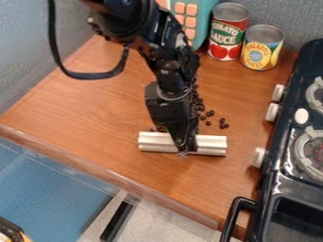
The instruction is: Sweep into pile
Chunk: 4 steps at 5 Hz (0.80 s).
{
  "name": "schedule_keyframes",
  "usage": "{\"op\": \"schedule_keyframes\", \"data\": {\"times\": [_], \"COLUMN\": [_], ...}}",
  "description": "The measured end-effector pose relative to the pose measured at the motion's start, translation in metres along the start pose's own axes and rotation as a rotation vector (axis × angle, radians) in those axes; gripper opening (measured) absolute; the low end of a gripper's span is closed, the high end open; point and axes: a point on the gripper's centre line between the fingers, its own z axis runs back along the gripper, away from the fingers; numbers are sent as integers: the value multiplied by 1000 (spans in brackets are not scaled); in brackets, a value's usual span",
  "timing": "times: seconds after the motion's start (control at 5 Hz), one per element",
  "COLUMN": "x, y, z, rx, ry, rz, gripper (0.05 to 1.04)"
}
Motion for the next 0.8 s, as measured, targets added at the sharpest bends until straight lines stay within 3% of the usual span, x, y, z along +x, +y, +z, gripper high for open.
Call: {"op": "schedule_keyframes", "data": {"times": [0.8], "x": [3], "y": [-32], "z": [-6], "rx": [-83], "ry": [-48], "rz": [66], "gripper": [347]}}
